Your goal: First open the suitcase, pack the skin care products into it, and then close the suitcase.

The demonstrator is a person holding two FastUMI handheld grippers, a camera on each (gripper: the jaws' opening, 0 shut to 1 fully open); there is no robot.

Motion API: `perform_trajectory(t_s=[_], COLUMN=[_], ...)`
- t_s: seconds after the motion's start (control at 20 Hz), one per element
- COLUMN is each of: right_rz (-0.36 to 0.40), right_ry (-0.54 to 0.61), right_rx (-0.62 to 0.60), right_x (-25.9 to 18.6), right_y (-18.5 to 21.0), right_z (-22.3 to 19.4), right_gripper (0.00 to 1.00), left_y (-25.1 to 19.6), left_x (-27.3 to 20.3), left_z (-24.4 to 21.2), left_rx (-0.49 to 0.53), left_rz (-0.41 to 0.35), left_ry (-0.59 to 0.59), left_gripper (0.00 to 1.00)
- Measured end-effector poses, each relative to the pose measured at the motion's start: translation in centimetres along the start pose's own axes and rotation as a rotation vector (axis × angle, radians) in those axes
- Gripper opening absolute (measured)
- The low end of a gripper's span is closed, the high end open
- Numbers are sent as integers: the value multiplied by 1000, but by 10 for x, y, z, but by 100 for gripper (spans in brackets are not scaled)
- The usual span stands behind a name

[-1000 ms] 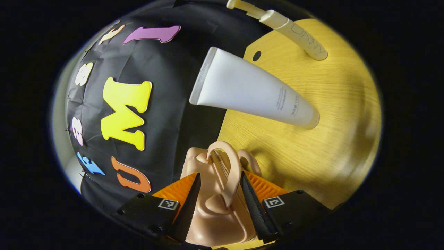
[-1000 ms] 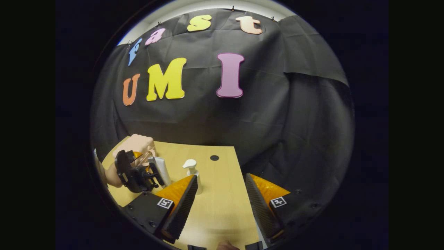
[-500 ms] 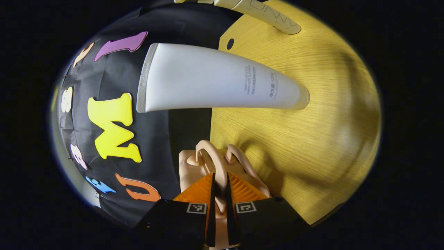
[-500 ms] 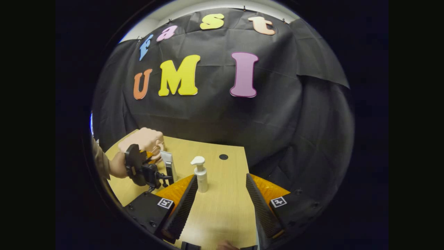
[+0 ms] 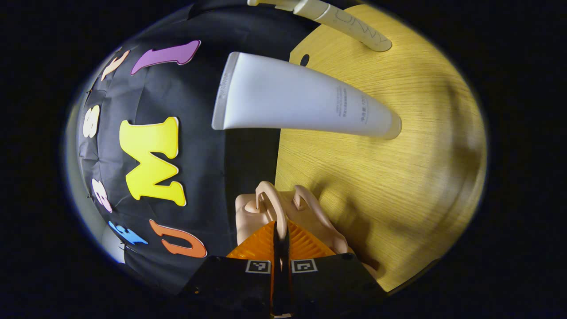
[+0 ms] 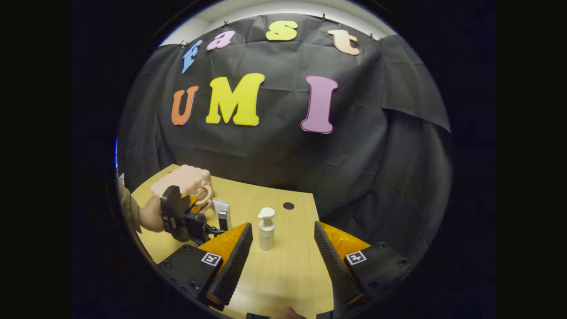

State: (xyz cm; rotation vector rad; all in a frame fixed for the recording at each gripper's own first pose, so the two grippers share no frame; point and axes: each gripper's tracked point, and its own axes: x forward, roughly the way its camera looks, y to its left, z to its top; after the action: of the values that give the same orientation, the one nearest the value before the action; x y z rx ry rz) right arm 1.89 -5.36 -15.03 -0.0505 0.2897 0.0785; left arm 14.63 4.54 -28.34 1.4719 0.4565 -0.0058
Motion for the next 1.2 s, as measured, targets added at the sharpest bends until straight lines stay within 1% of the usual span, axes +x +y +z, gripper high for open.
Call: perform_trajectory(t_s=[0.2, 0.3, 0.4, 0.5, 0.65, 0.8, 0.9, 1.05, 1.2], right_rz=[-37, -55, -67, -76, -88, -80, -84, -72, -52], right_ry=[-25, -43, -45, -60, -97, -86, -90, -89, -84], right_rx=[2, -3, 1, -3, -32, 16, 10, 1, -28], right_x=[-7, -9, -12, -15, -19, -20, -18, -14, -11], right_y=[12, 19, 27, 37, 53, 77, 92, 120, 153], right_z=[14, 23, 28, 38, 56, 66, 72, 77, 76], right_gripper=[82, 82, 83, 83, 82, 82, 83, 83, 83], left_y=[18, 34, 48, 73, 117, 152, 174, 196, 212], left_x=[-12, -19, -24, -30, -40, -47, -50, -51, -49], left_z=[-3, -5, -10, -20, -47, -84, -109, -149, -190], left_rx=[-86, -136, -195, -244, -346, -490, -553, -626, -719], left_rz=[-20, -20, -47, -44, -14, 4, 29, 64, 106], left_ry=[-23, -39, -60, -75, -99, -110, -119, -122, -143], left_gripper=[3, 3, 3, 3, 3, 3, 2, 2, 2])
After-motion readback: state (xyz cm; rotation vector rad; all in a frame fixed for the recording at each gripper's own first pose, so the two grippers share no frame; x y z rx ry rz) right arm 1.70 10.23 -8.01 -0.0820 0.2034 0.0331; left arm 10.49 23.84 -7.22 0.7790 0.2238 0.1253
